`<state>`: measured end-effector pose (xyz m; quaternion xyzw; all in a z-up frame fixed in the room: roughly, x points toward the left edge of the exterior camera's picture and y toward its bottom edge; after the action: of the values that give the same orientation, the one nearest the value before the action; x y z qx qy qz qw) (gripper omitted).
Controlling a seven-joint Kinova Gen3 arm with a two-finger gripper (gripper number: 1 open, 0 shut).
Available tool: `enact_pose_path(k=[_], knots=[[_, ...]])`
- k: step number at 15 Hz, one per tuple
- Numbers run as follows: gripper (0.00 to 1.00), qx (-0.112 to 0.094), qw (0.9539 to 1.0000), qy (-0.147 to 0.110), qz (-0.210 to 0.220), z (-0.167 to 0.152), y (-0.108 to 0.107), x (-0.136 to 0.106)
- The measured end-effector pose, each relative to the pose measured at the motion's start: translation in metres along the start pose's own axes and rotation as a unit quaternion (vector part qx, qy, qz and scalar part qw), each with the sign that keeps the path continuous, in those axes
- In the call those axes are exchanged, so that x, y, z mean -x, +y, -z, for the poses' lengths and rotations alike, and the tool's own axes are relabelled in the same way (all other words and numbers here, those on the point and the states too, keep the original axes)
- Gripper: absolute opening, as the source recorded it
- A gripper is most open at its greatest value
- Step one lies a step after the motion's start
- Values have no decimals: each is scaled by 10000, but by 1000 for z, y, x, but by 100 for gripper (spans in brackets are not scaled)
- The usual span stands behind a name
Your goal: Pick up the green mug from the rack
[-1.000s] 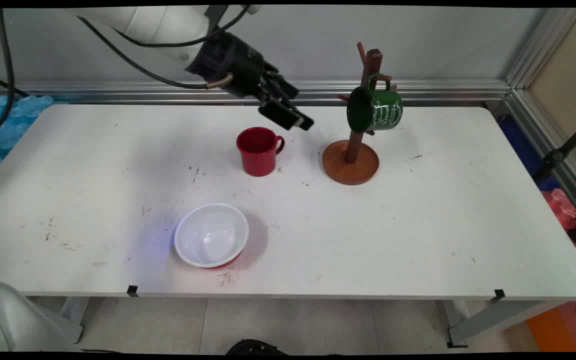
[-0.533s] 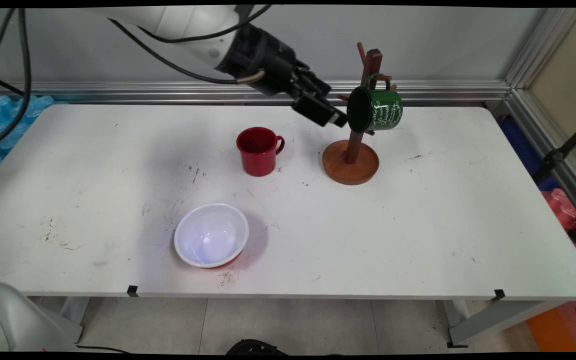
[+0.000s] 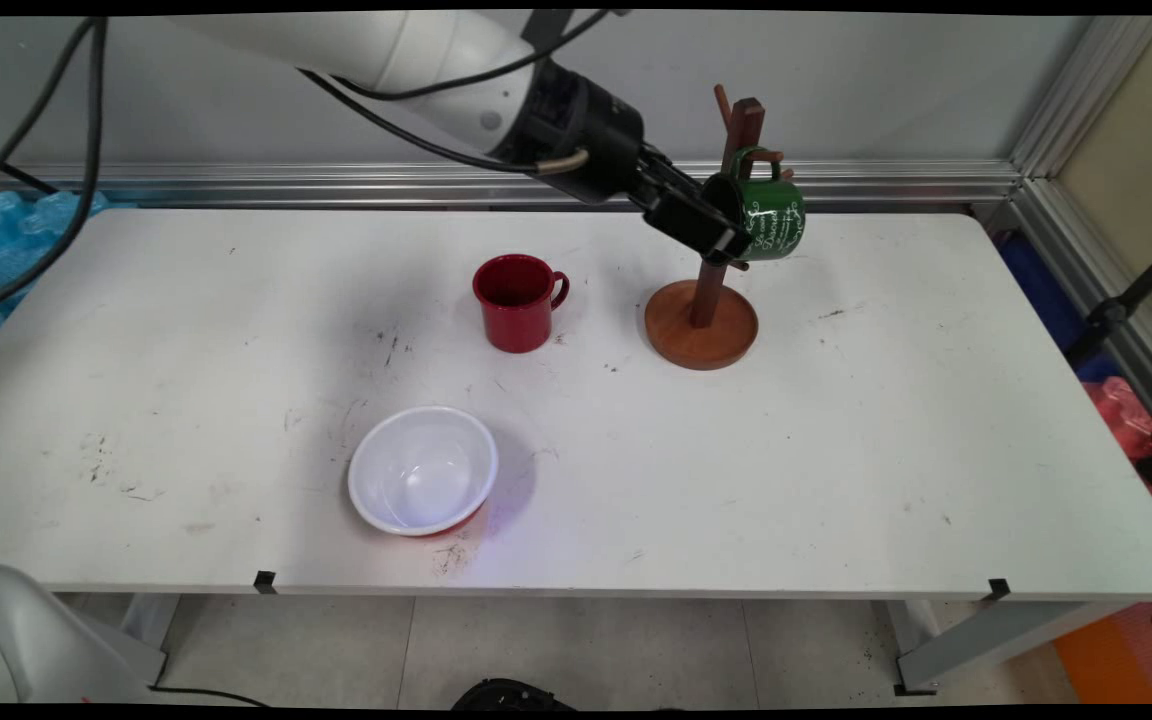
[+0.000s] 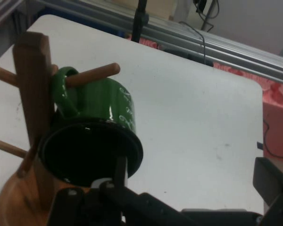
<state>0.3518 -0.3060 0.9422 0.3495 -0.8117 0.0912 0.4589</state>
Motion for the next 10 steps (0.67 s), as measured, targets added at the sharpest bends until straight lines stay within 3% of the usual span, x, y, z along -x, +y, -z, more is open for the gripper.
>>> enact_pose_path(k=[10], knots=[[100, -95, 9986, 121, 507, -38, 3, -2]])
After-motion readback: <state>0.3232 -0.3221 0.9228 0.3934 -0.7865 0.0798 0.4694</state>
